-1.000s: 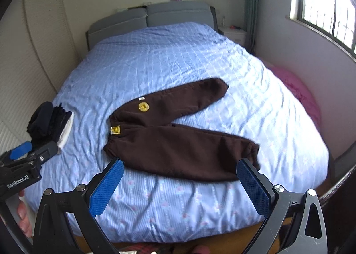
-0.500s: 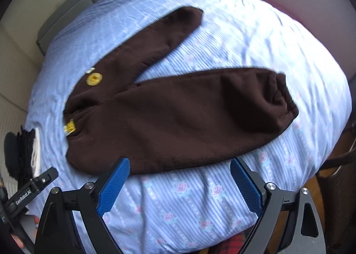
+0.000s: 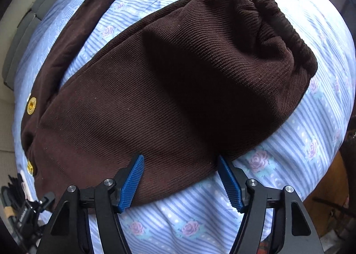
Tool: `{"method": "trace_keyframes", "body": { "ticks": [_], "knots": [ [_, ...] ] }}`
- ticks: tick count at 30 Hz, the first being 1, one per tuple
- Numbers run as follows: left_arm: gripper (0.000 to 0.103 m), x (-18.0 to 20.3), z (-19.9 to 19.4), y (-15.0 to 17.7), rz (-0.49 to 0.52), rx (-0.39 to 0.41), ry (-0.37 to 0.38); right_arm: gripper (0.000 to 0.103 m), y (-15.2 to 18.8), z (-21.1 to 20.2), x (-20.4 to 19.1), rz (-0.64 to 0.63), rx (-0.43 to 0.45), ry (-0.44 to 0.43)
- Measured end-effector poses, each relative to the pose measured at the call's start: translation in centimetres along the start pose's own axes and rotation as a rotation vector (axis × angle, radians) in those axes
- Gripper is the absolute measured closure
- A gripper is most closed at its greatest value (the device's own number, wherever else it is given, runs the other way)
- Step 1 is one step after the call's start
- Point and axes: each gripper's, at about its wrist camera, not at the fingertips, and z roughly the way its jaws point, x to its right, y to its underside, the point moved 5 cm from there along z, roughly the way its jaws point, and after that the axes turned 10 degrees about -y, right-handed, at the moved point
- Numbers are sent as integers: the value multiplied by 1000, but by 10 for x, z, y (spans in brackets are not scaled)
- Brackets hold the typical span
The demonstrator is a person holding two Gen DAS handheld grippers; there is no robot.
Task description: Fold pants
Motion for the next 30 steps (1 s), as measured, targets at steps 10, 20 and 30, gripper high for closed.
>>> {"method": "trace_keyframes", "body": {
  "ticks": [10, 20, 30],
  "knots": [
    [74, 25, -53, 1, 112, 114, -90, 51, -1, -48, 3, -52, 30, 9],
    [77, 47, -56, 5, 212, 160, -185, 44, -27, -5, 48, 125, 47, 4],
    [84, 69, -136, -23, 129, 303, -99, 90, -113, -163, -69, -59, 308, -340]
  ]
}}
